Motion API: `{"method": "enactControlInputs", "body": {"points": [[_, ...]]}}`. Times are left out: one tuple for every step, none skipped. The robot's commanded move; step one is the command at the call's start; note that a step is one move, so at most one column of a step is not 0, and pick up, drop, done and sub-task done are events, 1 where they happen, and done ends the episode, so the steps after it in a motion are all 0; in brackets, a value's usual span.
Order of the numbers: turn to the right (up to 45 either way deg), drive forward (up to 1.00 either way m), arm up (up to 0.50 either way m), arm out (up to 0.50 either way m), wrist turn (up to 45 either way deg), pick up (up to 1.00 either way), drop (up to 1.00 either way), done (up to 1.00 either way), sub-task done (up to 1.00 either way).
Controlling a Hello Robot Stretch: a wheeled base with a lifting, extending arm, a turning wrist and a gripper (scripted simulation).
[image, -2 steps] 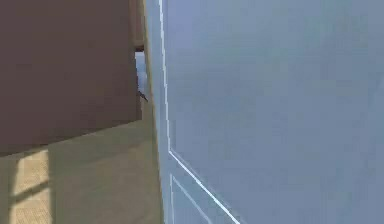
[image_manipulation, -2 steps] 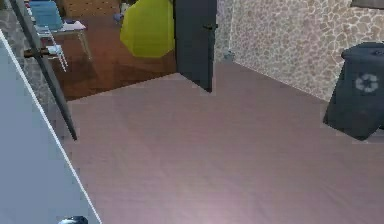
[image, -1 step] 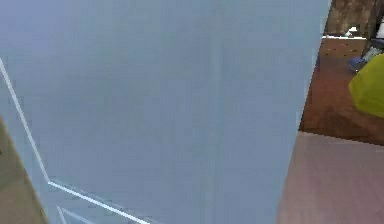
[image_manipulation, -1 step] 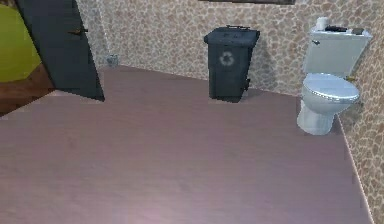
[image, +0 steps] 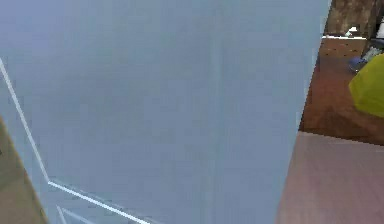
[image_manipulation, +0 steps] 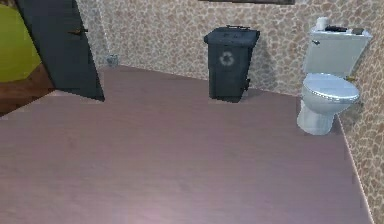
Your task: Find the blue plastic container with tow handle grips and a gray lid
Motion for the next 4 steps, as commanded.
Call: {"method": "enactControlInputs", "body": {"points": [[-45.0, 0.00, 0.00, 0.00, 0.0, 0.00, 0.00, 0.00, 0.00], [-45.0, 0.00, 0.00, 0.00, 0.0, 0.00, 0.00, 0.00, 0.00], [-45.0, 0.00, 0.00, 0.00, 0.0, 0.00, 0.00, 0.00, 0.00], [-21.0, 0.00, 0.00, 0.00, 0.0, 0.00, 0.00, 0.00, 0.00]]}}
